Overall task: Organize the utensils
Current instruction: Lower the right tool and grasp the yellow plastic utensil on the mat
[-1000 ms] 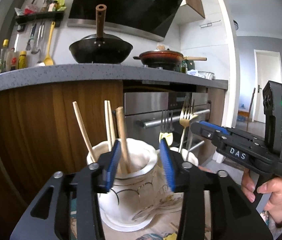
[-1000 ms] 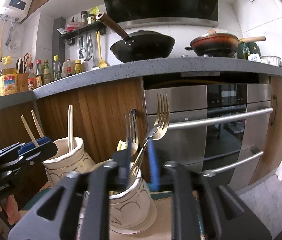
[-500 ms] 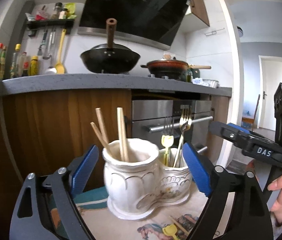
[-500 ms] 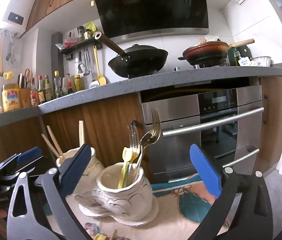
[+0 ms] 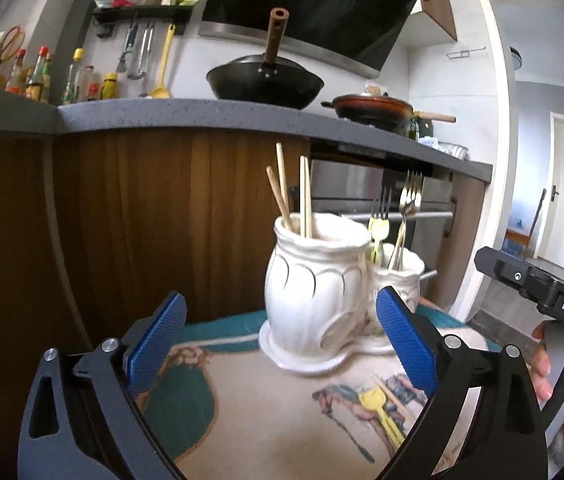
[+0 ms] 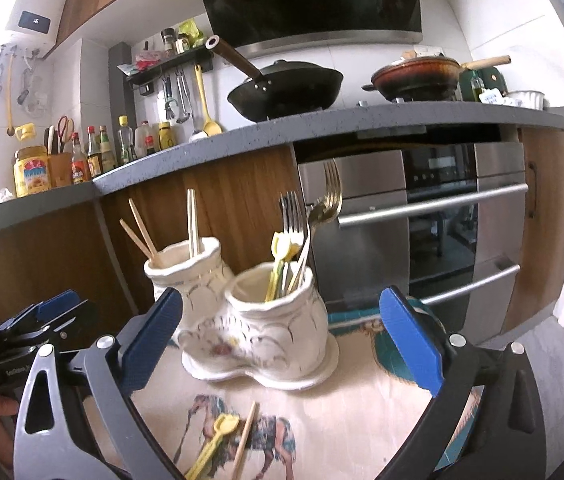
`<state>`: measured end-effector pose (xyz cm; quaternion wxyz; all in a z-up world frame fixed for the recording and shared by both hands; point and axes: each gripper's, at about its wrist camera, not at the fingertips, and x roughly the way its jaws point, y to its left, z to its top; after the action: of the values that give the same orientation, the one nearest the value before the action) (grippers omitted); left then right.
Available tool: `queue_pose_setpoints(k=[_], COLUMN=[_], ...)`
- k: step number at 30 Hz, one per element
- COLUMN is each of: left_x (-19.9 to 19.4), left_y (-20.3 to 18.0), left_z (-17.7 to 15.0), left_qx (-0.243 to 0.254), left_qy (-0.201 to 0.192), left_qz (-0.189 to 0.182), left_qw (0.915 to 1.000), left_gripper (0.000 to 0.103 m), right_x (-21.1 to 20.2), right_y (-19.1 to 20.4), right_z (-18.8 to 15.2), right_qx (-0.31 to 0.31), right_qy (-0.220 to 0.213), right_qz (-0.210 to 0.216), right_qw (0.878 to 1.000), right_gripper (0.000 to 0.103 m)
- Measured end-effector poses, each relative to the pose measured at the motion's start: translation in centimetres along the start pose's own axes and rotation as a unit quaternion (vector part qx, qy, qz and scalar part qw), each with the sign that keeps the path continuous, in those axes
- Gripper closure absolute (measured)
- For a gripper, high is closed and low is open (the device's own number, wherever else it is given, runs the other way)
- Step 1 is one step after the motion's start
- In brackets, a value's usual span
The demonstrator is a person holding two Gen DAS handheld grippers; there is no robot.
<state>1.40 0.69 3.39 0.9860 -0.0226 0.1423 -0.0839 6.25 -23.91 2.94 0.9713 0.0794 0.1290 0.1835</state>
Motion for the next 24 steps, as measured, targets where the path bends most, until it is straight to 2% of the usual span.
queue_pose_setpoints(k=[3,6,12,20,24], left_x=[-0.2,-0.3,0.5,1.7,1.9], left_y=[0.0,-0.1,-0.3,-0.7,-0.3], left_z=[-0.6,-1.3,-2.1,-3.1,-3.1], left_qx=[0.000,0.001,0.010,0.025,0.014], left_qy=[0.012,0.027,0.062,0.087,0.094], left_qz=[0.000,0.001,0.010,0.015,0.012], left_qw=[0.9999,0.9996,0.9980,0.9958,0.9954], left_gripper=[0.008,0.008,0.007,0.008,0.007], right_x=[-0.1,0.2,1.6,2.5,3.2], right_y=[-0.4,-0.7,-0.3,0.1,0.2], right_z=[-0.9,-2.0,-4.1,-4.7,-5.0], right_qx=[0.013,0.021,-0.008,-0.028,-0.043], right_qy=[0.020,0.054,0.121,0.147,0.169], right_qz=[-0.002,0.014,0.005,0.007,-0.001], right_qw=[1.000,0.998,0.993,0.989,0.985], right_gripper=[0.005,0.005,0.005,0.005,0.005])
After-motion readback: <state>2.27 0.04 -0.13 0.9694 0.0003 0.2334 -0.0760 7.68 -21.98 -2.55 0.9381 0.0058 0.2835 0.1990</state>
